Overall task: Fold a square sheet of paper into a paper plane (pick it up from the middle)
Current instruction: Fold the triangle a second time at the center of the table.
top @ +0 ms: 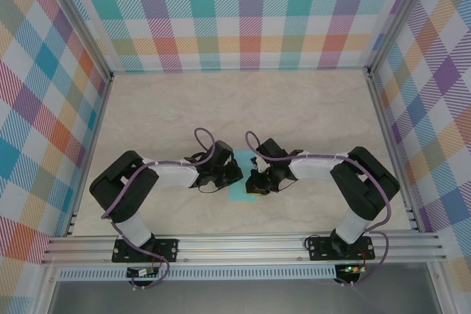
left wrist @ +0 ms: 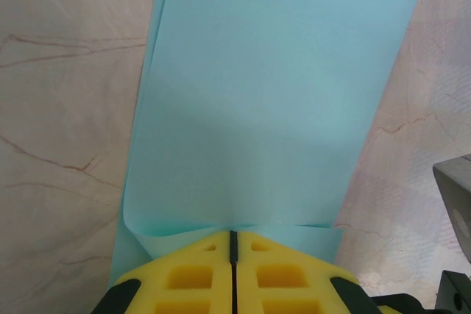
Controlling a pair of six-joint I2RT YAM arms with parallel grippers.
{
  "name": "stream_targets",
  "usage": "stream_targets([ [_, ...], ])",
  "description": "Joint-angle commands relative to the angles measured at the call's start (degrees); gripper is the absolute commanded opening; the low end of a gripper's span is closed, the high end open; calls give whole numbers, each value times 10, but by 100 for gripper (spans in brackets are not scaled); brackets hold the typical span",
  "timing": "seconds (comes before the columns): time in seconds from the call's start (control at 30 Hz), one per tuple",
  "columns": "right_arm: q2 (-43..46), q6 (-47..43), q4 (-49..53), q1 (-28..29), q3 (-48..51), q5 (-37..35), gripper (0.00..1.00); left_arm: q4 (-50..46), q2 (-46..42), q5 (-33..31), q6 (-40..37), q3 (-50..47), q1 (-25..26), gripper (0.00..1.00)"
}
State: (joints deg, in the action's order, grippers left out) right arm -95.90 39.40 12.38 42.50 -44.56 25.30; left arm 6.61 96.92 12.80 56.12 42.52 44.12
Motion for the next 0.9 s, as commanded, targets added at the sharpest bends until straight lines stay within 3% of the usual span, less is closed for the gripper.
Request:
stream_targets([
  [0.0, 9, -17, 31, 4, 16, -6, 13, -32, 10, -9, -2, -14, 16, 6],
  [0.47, 27, -38, 108, 4, 21, -50, 15, -35, 8, -16, 1, -18, 15, 6],
  [0.7, 87, -32, 101, 7, -7, -22, 18, -34, 4, -15, 1, -18, 15, 6],
  [0.87, 72, -34, 86, 10, -25, -7, 20, -32, 0, -15, 2, -15, 15, 6],
])
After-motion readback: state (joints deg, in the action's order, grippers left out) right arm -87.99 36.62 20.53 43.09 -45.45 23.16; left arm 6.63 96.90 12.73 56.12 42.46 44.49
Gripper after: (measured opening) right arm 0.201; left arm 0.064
